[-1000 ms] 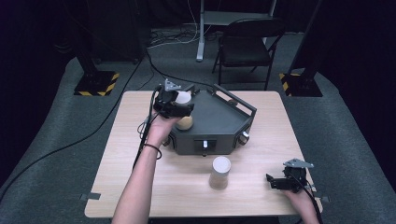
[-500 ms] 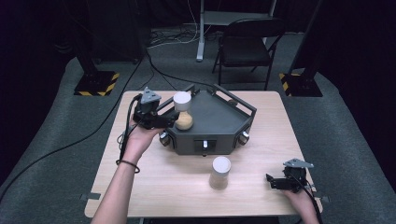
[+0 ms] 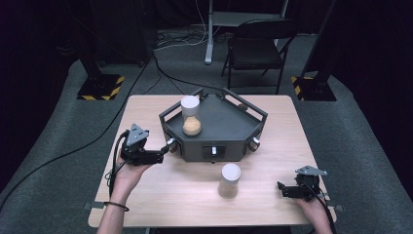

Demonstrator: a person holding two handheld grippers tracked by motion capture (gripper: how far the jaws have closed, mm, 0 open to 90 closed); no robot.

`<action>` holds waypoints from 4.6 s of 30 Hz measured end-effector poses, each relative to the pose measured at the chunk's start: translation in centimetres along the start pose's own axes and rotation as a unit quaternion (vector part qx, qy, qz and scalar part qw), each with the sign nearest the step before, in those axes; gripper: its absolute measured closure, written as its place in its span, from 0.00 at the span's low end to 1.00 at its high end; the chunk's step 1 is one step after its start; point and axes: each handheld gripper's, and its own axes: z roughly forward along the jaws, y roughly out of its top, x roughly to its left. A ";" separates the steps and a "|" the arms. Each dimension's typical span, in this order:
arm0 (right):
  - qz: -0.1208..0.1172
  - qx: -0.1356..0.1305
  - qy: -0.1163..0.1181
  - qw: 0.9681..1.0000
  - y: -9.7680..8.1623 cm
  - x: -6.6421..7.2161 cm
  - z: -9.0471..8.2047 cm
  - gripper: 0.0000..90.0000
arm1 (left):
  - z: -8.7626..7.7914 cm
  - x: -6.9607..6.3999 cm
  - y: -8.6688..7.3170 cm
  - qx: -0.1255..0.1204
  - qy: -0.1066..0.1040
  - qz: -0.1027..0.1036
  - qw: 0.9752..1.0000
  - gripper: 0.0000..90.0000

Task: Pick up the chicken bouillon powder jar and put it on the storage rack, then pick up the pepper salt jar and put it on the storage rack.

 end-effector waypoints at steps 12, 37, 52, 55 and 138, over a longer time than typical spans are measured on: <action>0.001 0.000 0.000 1.000 0.0 0.0 0.0 0.00 | -1.2 -0.1 -4.6 0.009 0.011 -0.005 1.000 0.11; 0.001 0.000 -0.001 1.000 0.0 0.0 0.0 0.00 | 1.3 0.7 -9.9 0.099 0.034 -0.034 0.994 0.12; 0.000 0.000 0.001 1.000 0.0 0.0 0.0 0.00 | 3.0 1.4 -10.2 0.140 0.029 -0.048 0.989 0.12; -0.001 0.000 0.001 1.000 0.0 0.0 0.0 0.00 | 3.0 1.3 -10.3 0.141 0.029 -0.047 0.988 0.11; -0.039 -0.093 0.118 0.988 2.3 4.0 -4.9 0.09 | 3.3 1.1 -10.3 0.145 0.036 -0.049 0.987 0.03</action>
